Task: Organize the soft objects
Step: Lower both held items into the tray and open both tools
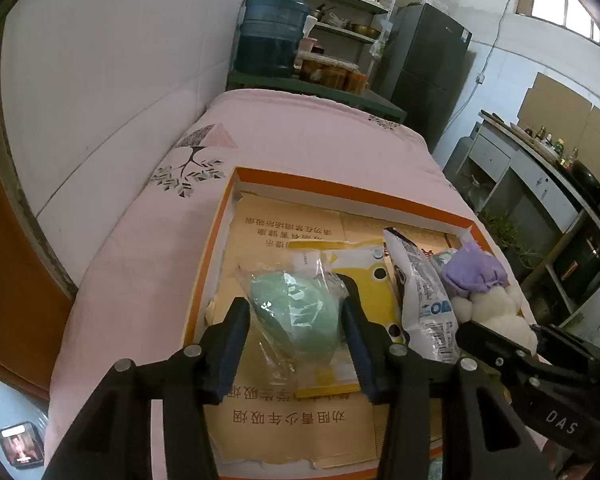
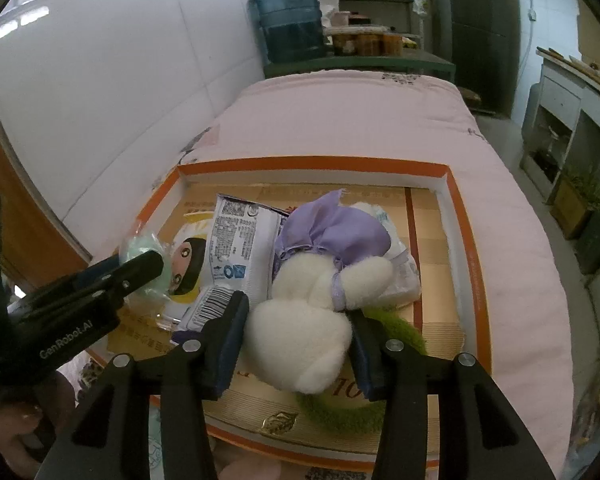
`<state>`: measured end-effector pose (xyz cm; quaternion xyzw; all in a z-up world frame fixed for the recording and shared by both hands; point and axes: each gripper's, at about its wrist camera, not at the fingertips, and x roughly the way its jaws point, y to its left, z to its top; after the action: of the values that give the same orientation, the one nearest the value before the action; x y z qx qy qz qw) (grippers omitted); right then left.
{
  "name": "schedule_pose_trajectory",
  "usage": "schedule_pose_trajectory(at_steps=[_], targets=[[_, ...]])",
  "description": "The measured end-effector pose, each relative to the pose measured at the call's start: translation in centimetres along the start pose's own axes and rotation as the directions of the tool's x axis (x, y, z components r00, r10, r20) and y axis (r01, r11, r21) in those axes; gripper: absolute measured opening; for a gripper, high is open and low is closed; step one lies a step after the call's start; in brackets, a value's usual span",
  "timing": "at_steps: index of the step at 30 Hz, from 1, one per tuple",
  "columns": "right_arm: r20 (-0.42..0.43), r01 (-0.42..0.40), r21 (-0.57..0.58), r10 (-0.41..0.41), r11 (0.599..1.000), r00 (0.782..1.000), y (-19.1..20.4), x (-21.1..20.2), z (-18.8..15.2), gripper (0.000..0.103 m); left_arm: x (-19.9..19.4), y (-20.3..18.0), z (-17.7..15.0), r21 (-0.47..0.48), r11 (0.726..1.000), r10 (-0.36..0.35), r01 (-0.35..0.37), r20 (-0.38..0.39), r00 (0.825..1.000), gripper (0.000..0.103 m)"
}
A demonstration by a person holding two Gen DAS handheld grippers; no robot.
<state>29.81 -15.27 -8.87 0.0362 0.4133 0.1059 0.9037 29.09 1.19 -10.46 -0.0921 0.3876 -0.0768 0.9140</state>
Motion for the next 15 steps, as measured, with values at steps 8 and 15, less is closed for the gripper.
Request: schedule_pose_trajectory(at_steps=[8,15], targets=[[0.002,0.004,0.001,-0.004,1.0,1.0,-0.15,-0.28,-0.12,0.049,-0.16,-0.28,0.07,0.015,1.0,0.002,-0.002,0.009,1.0,0.052],[0.012,0.012,0.002,-0.012,1.0,1.0,-0.2,-0.94,-0.24,0.058,-0.48,-0.41,0.16,0.015,1.0,0.004,-0.005,0.018,1.0,0.055]])
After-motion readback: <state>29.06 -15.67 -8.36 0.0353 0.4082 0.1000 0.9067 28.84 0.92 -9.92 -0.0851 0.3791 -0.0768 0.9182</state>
